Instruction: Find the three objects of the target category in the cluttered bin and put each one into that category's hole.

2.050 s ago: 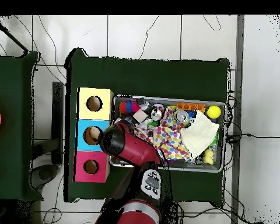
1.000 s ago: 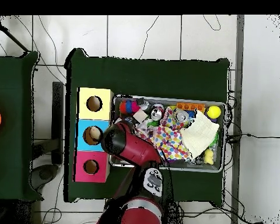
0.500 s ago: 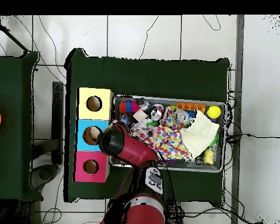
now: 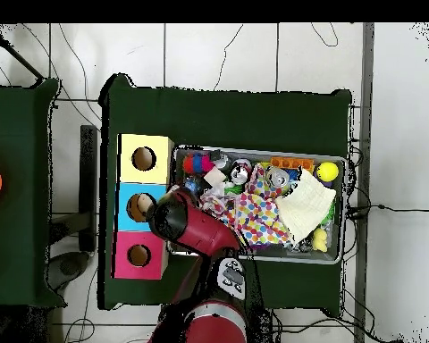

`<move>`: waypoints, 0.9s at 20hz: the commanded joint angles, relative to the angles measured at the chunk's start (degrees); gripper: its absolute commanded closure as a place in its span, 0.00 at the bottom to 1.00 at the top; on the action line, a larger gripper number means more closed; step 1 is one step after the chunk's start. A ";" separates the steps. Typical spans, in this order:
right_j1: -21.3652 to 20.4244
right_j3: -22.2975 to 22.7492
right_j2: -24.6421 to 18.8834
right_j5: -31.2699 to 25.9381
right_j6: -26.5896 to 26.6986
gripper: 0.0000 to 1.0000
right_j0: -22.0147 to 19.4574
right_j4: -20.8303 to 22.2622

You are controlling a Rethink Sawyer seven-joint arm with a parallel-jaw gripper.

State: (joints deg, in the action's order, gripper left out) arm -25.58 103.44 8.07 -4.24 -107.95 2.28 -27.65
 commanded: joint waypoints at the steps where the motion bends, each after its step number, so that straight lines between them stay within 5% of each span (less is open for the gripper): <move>1: 2.88 4.13 -3.60 0.49 -13.82 0.00 2.33 -1.36; 18: 5.53 1.70 -6.51 2.17 -11.21 0.00 -0.40 0.30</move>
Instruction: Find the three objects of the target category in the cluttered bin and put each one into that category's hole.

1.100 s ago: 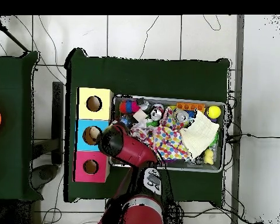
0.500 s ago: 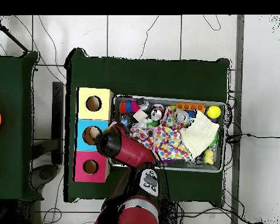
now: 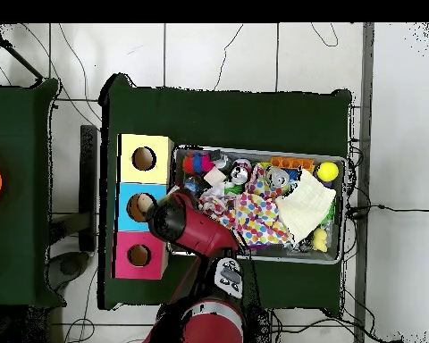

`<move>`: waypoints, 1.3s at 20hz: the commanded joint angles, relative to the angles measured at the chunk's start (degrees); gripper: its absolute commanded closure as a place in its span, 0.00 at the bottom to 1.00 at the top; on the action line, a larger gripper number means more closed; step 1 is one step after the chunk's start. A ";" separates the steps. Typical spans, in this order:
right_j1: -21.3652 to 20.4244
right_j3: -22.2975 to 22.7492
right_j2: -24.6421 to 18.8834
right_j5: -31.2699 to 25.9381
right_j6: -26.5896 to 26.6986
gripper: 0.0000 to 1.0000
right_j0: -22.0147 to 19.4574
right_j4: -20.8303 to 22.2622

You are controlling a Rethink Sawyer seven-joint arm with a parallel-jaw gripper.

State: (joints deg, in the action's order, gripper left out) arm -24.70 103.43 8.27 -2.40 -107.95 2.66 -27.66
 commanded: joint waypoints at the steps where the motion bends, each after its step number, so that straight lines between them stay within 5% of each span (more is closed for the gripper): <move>1: 4.71 1.74 -6.87 0.62 -11.22 0.00 -0.86 0.41; 16: 5.30 0.71 -5.58 -0.50 -9.56 0.00 -0.08 1.18; 17: 5.40 0.35 -5.11 -0.91 -8.95 1.00 0.19 1.50; 26: 5.58 -0.03 -5.69 -0.98 -7.24 1.00 -0.71 2.94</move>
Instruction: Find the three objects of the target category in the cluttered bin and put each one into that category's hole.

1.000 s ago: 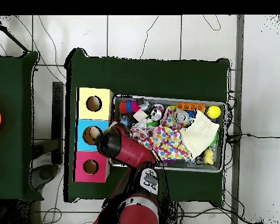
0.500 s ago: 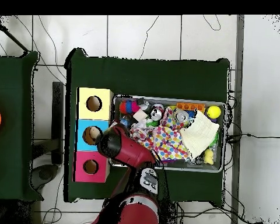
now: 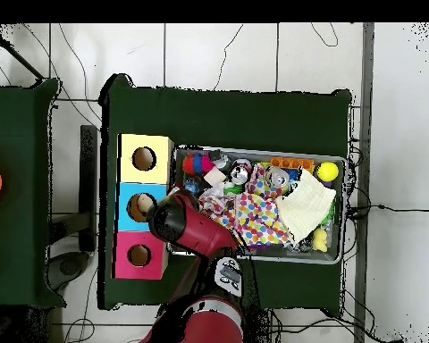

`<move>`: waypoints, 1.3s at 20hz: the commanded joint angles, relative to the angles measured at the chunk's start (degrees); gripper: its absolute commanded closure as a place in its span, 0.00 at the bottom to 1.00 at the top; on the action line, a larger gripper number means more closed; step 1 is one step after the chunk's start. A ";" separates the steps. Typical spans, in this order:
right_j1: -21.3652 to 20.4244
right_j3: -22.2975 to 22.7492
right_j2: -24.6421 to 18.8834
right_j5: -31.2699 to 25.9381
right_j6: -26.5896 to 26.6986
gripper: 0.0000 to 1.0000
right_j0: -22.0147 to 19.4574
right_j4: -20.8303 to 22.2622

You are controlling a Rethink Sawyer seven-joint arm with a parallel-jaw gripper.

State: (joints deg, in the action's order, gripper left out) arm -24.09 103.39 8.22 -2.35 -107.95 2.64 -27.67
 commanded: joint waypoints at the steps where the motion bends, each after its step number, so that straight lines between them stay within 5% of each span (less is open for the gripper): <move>1: 5.05 -0.07 -5.60 -0.97 -7.21 1.00 -0.70 2.96; 6: 3.87 0.30 -5.44 1.77 -8.84 1.00 -0.89 2.55; 10: -5.22 3.50 -5.85 0.61 -7.86 1.00 -2.76 4.67; 15: -18.43 4.14 3.44 -13.26 -8.23 1.00 2.97 4.10; 19: -21.68 1.57 8.26 -23.70 -9.27 1.00 5.47 5.52; 26: -25.04 -0.56 9.89 -29.26 -9.36 1.00 5.62 6.25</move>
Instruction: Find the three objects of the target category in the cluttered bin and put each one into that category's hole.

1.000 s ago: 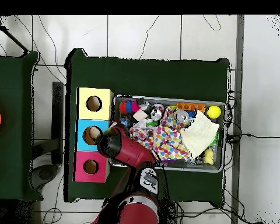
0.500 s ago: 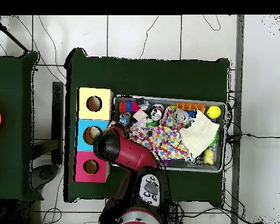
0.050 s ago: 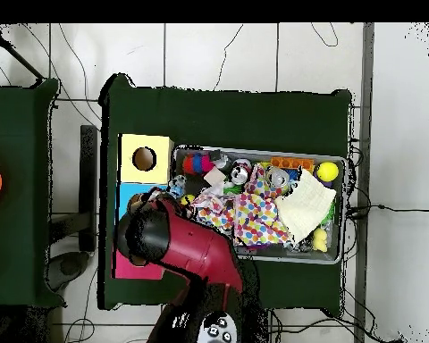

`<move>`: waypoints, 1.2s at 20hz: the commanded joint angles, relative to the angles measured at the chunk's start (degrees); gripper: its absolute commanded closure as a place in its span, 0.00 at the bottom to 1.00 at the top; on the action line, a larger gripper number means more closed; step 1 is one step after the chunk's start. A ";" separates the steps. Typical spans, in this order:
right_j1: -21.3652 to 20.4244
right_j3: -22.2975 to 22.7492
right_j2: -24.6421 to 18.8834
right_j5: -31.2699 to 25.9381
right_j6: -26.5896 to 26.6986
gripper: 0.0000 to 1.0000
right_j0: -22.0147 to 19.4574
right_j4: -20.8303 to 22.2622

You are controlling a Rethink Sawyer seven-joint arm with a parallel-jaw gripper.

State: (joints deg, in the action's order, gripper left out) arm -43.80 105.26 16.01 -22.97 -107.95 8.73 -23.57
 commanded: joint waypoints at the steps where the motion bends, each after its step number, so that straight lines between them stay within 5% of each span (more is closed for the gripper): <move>1: -5.64 -2.86 2.16 -9.02 -9.34 1.00 -0.56 2.13; 6: -6.23 -4.74 3.38 -11.27 -10.08 1.00 0.49 2.62; 12: -6.13 1.61 2.80 -6.65 -12.20 1.00 3.45 1.36; 24: -4.17 6.66 1.88 -0.23 -15.94 1.00 7.86 -2.07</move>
State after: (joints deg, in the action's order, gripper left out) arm -50.01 105.98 20.56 -27.31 -107.95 17.23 -23.64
